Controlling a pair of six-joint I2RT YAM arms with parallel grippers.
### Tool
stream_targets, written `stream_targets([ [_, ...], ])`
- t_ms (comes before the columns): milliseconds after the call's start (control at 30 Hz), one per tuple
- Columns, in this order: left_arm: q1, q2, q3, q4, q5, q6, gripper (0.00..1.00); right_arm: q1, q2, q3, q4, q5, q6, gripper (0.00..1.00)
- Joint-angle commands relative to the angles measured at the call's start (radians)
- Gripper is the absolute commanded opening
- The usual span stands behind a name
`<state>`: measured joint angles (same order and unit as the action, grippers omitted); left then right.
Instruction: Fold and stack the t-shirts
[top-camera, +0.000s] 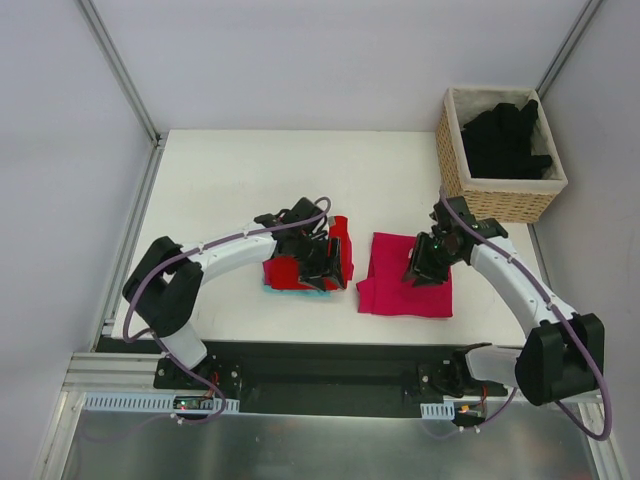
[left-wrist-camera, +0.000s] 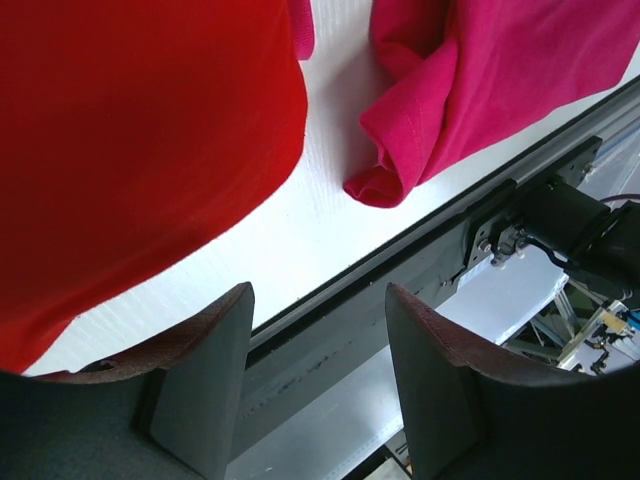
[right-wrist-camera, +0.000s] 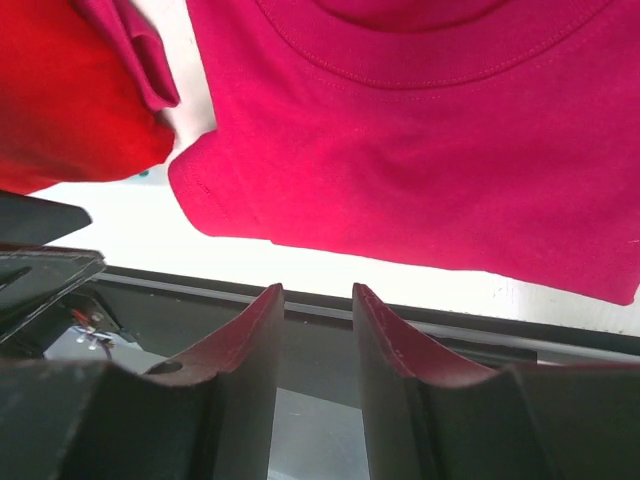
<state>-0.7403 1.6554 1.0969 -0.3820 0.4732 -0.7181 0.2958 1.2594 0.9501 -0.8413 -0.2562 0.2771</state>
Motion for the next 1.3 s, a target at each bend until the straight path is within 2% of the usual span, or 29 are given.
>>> stream_targets([
  [0, -0.007, -0.002, 0.029, 0.025, 0.007, 0.016, 0.55, -0.049, -0.061, -0.02, 0.043, -0.081, -0.006, 0.38],
  [67, -0.004, -0.04, 0.029, 0.003, -0.051, 0.014, 0.56, -0.063, -0.055, -0.019, 0.064, -0.148, -0.019, 0.37],
  [100, -0.002, -0.052, 0.037, -0.026, -0.127, 0.016, 0.57, -0.064, -0.043, -0.013, 0.076, -0.164, -0.036, 0.37],
  [233, 0.076, -0.111, 0.057, -0.126, -0.252, 0.011, 0.59, -0.064, -0.023, 0.018, 0.113, -0.222, -0.053, 0.38],
  [367, 0.261, -0.19, 0.006, -0.126, -0.26, -0.021, 0.6, -0.064, 0.014, 0.038, 0.159, -0.297, -0.064, 0.38],
  [500, 0.375, -0.212, -0.005, -0.141, -0.275, -0.012, 0.61, -0.06, 0.077, 0.058, 0.209, -0.35, -0.067, 0.38],
  [600, 0.418, -0.206, 0.001, -0.147, -0.281, 0.006, 0.61, -0.049, 0.115, 0.094, 0.212, -0.353, -0.079, 0.38],
  [800, 0.443, -0.178, -0.011, -0.152, -0.265, 0.008, 0.61, 0.009, 0.23, 0.168, 0.229, -0.359, -0.099, 0.38],
  [1033, 0.447, -0.163, -0.028, -0.15, -0.243, 0.0, 0.62, 0.138, 0.379, 0.254, 0.24, -0.299, -0.11, 0.38],
  [1267, 0.453, -0.164, -0.061, -0.15, -0.245, 0.003, 0.61, 0.17, 0.452, 0.323, 0.232, -0.279, -0.11, 0.39],
])
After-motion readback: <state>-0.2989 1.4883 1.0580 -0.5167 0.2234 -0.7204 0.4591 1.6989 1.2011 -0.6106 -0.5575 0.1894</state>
